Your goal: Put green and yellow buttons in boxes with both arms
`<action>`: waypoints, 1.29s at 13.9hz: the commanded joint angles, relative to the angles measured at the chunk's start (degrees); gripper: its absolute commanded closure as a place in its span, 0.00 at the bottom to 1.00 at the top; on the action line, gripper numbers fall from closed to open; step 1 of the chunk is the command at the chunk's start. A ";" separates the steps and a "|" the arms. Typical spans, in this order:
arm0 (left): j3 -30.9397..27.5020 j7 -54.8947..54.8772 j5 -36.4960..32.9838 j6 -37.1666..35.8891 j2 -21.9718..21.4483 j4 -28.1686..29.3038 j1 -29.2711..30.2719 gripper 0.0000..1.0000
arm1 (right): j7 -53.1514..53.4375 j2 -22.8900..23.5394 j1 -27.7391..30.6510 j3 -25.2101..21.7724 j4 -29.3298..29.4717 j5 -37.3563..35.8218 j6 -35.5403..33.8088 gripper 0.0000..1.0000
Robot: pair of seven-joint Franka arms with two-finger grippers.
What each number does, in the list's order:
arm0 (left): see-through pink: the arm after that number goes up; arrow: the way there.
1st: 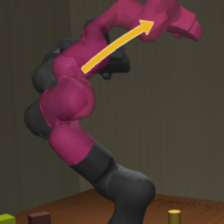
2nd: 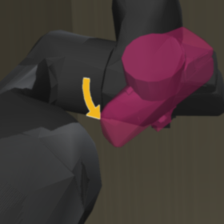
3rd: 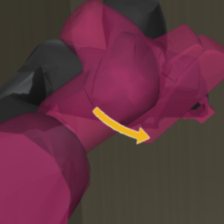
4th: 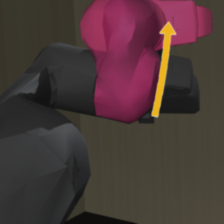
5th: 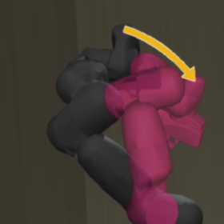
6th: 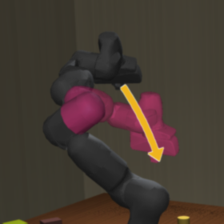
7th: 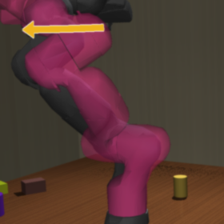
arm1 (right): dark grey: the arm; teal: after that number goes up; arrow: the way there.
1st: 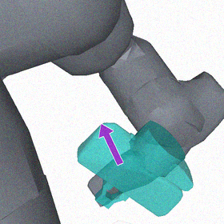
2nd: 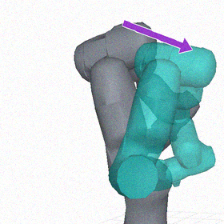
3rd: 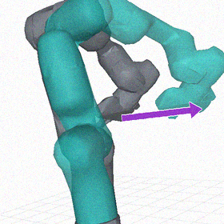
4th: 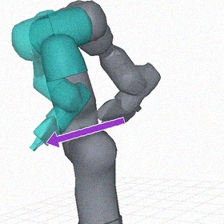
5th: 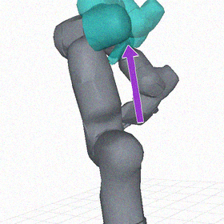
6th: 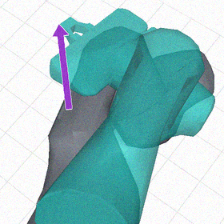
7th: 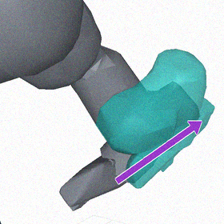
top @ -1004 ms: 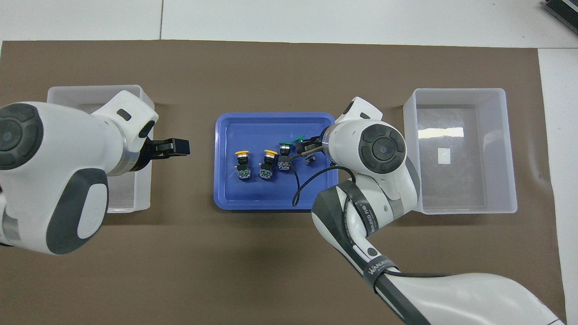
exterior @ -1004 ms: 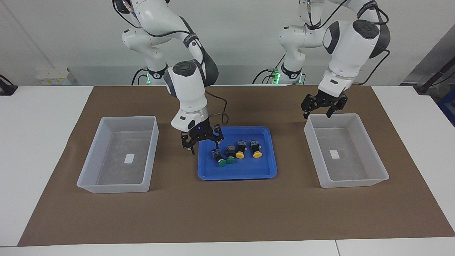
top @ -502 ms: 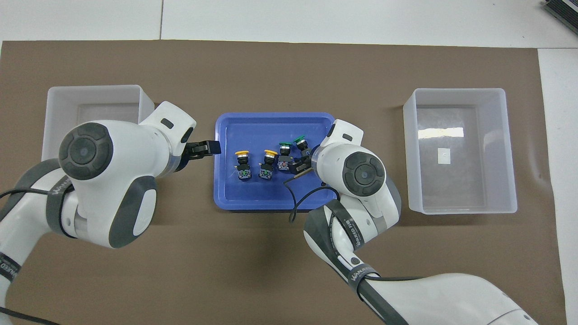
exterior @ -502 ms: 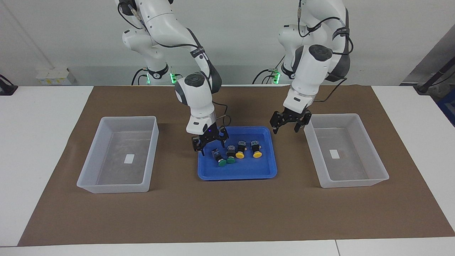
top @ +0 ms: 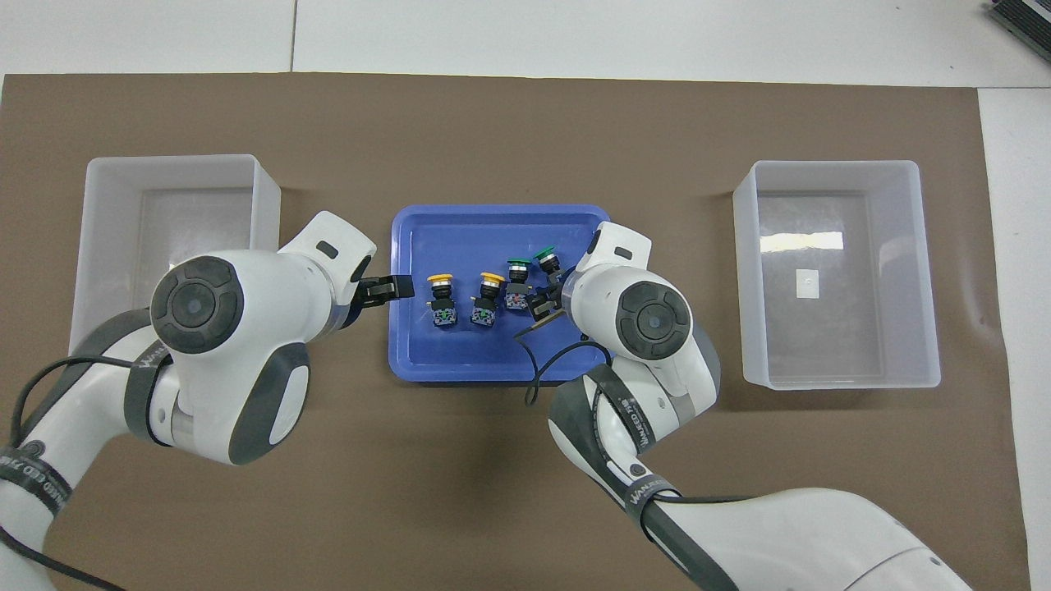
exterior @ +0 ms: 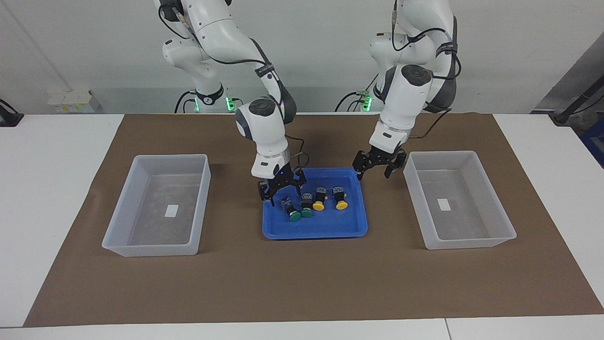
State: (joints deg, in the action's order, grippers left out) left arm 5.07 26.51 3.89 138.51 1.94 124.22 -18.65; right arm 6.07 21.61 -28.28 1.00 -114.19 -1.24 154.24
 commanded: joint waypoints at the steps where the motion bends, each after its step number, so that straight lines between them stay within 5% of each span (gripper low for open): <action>1: -0.85 0.38 0.77 3.86 -0.80 3.13 -1.91 0.12 | -1.41 0.10 0.33 0.06 -0.41 -0.34 1.76 1.00; 5: -0.85 1.08 0.77 6.84 2.26 3.13 -3.76 0.12 | -0.62 -1.65 1.03 0.06 -0.33 -0.08 1.06 1.00; 9: -0.85 3.02 0.77 10.99 5.87 3.04 -6.14 0.13 | 3.95 -8.59 4.28 0.06 -0.41 0.62 -3.66 1.00; 13: -0.85 3.19 0.77 15.02 9.30 3.04 -7.62 0.17 | 5.10 -14.31 10.69 0.06 -0.59 0.62 -12.90 1.00; 18: -0.85 4.51 0.77 19.96 12.74 2.96 -8.86 0.29 | 4.13 -17.83 20.88 0.06 -2.43 0.62 -14.85 1.00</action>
State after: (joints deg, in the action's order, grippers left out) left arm 5.07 30.52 3.92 156.73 14.37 126.73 -26.47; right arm 10.24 5.93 -10.92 0.32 -114.45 -1.09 139.59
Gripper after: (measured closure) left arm 0.247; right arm 0.683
